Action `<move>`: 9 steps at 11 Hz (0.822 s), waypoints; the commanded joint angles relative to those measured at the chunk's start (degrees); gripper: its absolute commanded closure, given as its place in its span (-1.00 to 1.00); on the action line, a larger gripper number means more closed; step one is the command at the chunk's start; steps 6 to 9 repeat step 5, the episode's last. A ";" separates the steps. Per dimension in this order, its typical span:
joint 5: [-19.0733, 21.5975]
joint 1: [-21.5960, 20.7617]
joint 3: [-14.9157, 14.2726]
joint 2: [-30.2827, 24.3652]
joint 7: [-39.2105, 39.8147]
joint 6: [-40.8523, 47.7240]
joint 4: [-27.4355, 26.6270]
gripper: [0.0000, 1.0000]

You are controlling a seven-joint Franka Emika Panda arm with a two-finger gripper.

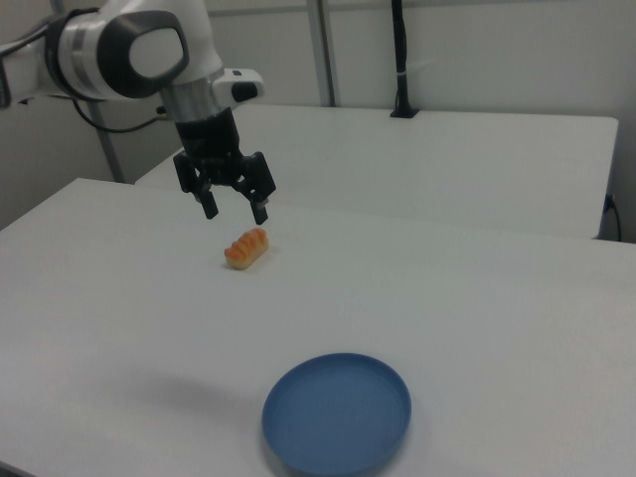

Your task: Put the bread on the table

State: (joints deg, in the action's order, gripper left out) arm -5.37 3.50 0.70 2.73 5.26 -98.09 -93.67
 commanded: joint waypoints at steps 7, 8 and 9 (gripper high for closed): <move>0.88 -4.20 -4.48 -6.95 0.63 1.41 -6.79 -1.00; 0.88 -4.20 -4.48 -6.95 0.63 1.41 -6.79 -1.00; 0.88 -4.20 -4.48 -6.95 0.63 1.41 -6.79 -1.00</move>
